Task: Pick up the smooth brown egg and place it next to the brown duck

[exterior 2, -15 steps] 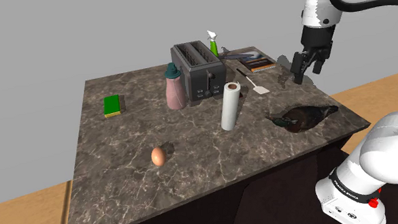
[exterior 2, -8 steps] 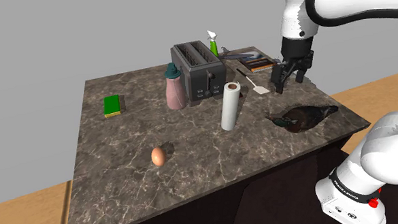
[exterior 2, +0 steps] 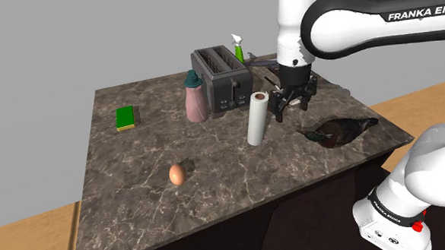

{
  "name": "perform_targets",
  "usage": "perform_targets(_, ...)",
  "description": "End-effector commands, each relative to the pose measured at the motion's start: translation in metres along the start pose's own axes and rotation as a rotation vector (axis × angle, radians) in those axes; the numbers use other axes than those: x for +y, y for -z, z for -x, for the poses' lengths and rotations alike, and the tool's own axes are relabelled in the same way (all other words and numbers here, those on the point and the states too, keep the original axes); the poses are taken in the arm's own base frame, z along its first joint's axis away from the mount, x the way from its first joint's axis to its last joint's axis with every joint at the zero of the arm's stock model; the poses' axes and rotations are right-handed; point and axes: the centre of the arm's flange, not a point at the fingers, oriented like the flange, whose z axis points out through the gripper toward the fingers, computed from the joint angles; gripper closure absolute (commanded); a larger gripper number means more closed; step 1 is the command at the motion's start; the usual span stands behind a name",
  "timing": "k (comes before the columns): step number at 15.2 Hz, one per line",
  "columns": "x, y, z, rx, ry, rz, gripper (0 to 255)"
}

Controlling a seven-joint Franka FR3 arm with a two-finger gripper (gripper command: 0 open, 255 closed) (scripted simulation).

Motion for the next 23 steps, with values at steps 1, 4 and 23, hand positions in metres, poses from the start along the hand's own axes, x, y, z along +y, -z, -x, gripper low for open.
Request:
perform_targets(1, -0.025, -0.006, -0.008, 0.003, -0.011, -0.001, 0)
perform_targets(4, -0.062, -0.016, -0.018, 0.006, -0.026, -0.001, 0)
perform_targets(23, -0.292, -0.079, -0.094, 0.027, -0.119, 0.003, 0)
